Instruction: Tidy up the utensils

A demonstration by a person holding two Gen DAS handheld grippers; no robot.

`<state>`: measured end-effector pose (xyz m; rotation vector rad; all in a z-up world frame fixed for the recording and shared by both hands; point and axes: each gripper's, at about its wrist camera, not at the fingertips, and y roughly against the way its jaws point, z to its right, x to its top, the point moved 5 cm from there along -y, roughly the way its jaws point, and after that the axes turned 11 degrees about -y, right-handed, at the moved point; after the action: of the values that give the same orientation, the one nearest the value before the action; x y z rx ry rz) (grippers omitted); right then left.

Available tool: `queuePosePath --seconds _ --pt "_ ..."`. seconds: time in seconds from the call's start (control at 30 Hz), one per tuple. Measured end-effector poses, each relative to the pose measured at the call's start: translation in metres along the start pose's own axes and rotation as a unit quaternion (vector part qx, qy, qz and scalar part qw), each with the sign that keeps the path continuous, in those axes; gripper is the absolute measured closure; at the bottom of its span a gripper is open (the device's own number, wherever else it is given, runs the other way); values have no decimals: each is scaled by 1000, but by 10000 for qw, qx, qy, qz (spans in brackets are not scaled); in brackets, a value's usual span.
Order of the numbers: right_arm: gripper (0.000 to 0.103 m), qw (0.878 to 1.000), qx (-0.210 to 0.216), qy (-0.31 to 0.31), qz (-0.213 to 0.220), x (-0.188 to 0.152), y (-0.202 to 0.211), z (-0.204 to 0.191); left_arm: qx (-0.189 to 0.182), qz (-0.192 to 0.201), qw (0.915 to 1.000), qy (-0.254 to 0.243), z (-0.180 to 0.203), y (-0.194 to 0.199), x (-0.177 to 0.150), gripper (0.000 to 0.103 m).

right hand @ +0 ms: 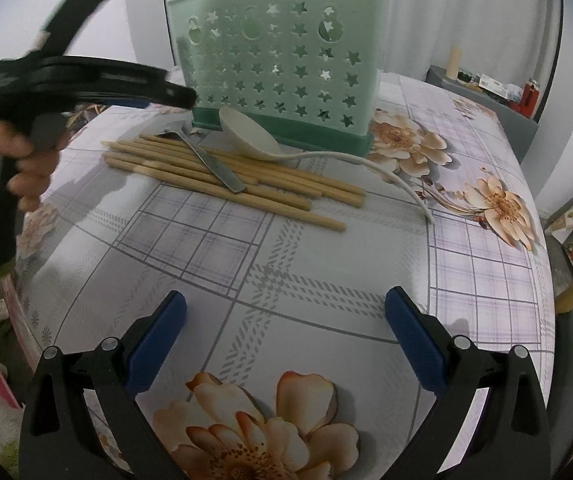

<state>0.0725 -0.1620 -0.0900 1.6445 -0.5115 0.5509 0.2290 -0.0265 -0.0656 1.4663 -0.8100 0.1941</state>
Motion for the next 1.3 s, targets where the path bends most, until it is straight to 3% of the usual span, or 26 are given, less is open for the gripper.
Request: queuePosePath --seconds 0.13,0.2,0.43,0.53,0.57,0.6,0.87,0.97,1.03,1.1,1.3 --pt "6 10000 2 0 1 0 0 0 94 -392 9992 -65 -4 -21 0 42" --pt "6 10000 1 0 1 0 0 0 34 -532 9986 46 -8 -27 -3 55" --pt "6 10000 2 -1 1 0 0 0 -10 -306 9986 421 -15 -22 -10 64" --pt "6 10000 2 -2 2 0 0 0 -2 -85 9984 553 -17 -12 -10 82" --pt "6 10000 2 -2 2 0 0 0 -37 -57 9979 638 -19 -9 -11 98" --pt "6 10000 0 0 1 0 0 0 -93 -37 9970 764 -23 -7 -13 100" --pt "6 10000 0 -1 4 0 0 0 -379 339 9902 1303 -35 15 -32 103" --pt "6 10000 4 -1 3 0 0 0 -425 498 9903 1224 -31 28 -36 103" --pt "6 10000 3 -2 4 0 0 0 -477 550 9921 1017 -21 34 -35 94" --pt "6 10000 4 0 2 -1 0 0 -488 536 9936 863 -9 38 -35 65" --pt "6 10000 5 0 3 0 0 0 -410 332 9986 -77 46 56 -50 64"
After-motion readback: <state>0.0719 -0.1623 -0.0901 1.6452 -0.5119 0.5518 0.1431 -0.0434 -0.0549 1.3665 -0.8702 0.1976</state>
